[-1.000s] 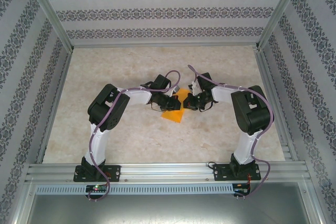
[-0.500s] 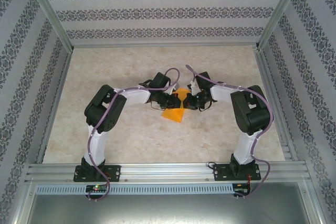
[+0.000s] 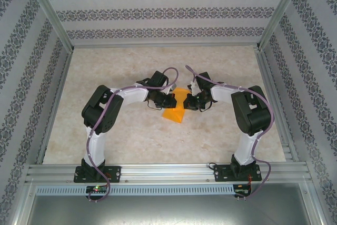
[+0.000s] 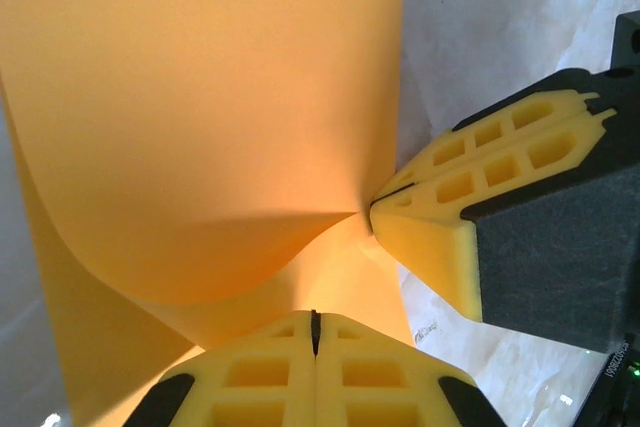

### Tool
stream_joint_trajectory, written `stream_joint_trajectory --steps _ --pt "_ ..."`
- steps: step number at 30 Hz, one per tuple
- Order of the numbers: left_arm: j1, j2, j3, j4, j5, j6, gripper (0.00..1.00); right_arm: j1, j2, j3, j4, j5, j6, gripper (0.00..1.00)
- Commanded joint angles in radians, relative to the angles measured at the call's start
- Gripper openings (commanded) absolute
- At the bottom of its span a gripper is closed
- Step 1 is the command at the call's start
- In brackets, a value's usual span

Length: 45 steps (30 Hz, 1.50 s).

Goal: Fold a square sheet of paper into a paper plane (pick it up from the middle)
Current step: Fold the triangle a second time at the center of the table.

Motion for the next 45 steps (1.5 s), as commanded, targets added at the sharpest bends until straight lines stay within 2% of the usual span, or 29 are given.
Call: stream_joint_trajectory --steps 1,21,32,37,45 --pt "0.015 0.037 0.035 -0.04 -0.009 0.041 0.04 0.006 0.022 -0.006 -0.067 0.096 -0.019 0.0" --pt "0.035 0.12 0.043 -0.044 -0.007 0.048 0.05 0.005 -0.002 0.004 -0.067 0.11 -0.018 0.01" --pt "0.034 0.143 0.041 -0.074 -0.012 0.073 0.05 0.017 -0.104 0.003 -0.034 0.065 0.025 0.13" --pt "0.035 0.157 0.044 -0.077 -0.01 0.076 0.04 0.047 -0.145 -0.015 -0.001 0.011 0.068 0.12" --pt "0.036 0.165 0.047 -0.08 -0.006 0.074 0.04 0.105 -0.129 -0.05 0.019 -0.036 0.099 0.09"
